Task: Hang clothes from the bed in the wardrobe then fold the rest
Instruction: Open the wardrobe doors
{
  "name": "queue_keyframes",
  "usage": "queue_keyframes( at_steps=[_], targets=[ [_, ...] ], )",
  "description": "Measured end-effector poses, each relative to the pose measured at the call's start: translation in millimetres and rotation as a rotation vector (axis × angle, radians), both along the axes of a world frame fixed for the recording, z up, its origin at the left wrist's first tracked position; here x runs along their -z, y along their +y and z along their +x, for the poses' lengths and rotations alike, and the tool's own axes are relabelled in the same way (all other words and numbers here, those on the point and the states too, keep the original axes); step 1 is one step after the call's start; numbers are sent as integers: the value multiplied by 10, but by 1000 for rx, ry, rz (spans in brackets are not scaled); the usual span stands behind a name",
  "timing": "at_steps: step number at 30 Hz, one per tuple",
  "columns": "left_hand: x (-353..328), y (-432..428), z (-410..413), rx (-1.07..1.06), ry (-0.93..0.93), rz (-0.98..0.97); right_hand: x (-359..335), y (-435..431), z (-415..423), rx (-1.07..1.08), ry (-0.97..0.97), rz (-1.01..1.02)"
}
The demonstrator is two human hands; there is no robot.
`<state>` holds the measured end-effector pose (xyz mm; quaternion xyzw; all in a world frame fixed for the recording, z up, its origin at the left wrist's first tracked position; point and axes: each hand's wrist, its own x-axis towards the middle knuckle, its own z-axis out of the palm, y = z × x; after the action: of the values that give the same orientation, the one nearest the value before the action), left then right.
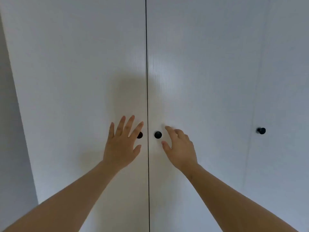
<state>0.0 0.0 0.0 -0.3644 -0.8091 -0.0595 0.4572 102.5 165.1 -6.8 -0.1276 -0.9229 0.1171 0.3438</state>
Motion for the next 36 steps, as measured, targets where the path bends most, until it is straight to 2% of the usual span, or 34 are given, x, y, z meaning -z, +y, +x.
queue_keyframes(
  at_steps=[8, 12, 15, 20, 22, 30, 36],
  targets=[
    [53, 132, -439, -124, -77, -68, -72, 12, -596, -83, 59, -27],
    [148, 147, -522, -115, -1, -66, -30, -83, -784, 31, 159, -12],
    [166, 144, -583, -93, 35, -64, 27, -126, -792, 35, 208, -86],
    [97, 86, -544, -61, -154, -163, 12, -201, -623, 52, 206, -99],
    [60, 50, -515, -26, -259, -145, 13, -274, -500, 67, 227, -132],
    [-66, 24, 420, 568, -501, 301, 101, -389, 481, 84, 267, -157],
    [43, 161, 1318, 902, -870, 276, 58, -340, 1497, 146, 320, -236]
  ],
)
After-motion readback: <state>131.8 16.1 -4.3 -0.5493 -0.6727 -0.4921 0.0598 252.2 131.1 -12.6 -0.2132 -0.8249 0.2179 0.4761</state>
